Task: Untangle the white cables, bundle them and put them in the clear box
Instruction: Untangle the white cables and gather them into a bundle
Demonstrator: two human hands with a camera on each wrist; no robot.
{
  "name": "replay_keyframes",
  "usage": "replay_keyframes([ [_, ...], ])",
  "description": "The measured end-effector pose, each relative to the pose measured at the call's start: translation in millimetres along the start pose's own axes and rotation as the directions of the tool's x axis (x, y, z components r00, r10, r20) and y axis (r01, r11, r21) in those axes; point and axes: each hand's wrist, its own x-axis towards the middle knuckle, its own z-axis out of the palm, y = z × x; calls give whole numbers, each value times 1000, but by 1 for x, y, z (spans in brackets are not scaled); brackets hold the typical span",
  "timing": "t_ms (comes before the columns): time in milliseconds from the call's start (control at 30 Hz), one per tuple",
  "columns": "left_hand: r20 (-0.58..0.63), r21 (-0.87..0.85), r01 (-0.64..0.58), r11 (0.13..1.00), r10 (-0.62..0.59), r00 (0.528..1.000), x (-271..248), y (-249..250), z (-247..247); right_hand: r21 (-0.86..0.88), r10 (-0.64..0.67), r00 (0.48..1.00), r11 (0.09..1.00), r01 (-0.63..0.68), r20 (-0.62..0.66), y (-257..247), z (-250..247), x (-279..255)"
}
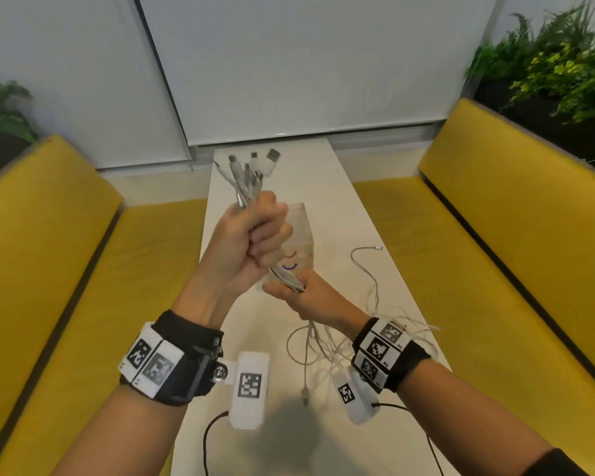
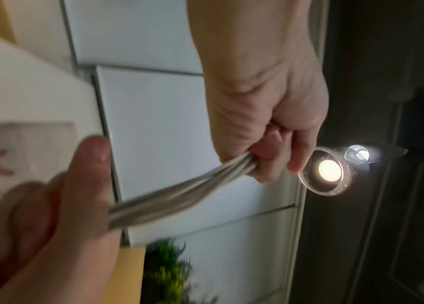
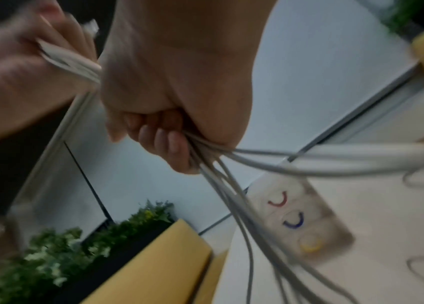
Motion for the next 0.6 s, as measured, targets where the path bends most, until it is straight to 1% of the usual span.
replay_keyframes([
  [67,132,-45,109,993,-103,986,-6,-7,1,-111,-7,999,994,2,-37,8,-8,11],
  [133,234,-19,236,972,-225,946,-11,-16,-1,-293,-24,999,956,12,-37,12,-19,23],
  [167,245,30,282,959,-281,928,-13,-20,-1,-391,-17,1000,920,12,-11,8,-26,25],
  [200,222,101,317,943,-332,917,-15,-21,-2,-482,6,1000,876,5,21,3,-34,27],
  [233,172,199,337,920,-371,912,-17,-21,-3,-538,36,998,843,0,57,-5,-44,27],
  [267,116,315,343,885,-395,911,-20,-21,-2,-560,45,994,828,19,101,-13,-55,26],
  [300,67,443,330,834,-398,915,-21,-20,1,-549,53,986,834,44,159,-21,-65,26],
  [367,14,681,255,686,-361,933,-23,-21,5,-479,50,952,871,106,301,-43,-85,23],
  [400,-12,755,230,614,-337,941,-23,-22,6,-455,46,937,881,125,347,-52,-92,22],
  [433,-52,788,236,568,-321,946,-22,-23,7,-439,50,928,889,127,370,-62,-98,20],
  [500,-161,788,293,541,-278,947,-18,-24,4,-383,61,916,918,105,396,-75,-104,15],
  [600,-297,790,324,520,-138,945,-11,-27,-1,-254,38,912,964,74,409,-82,-106,9],
])
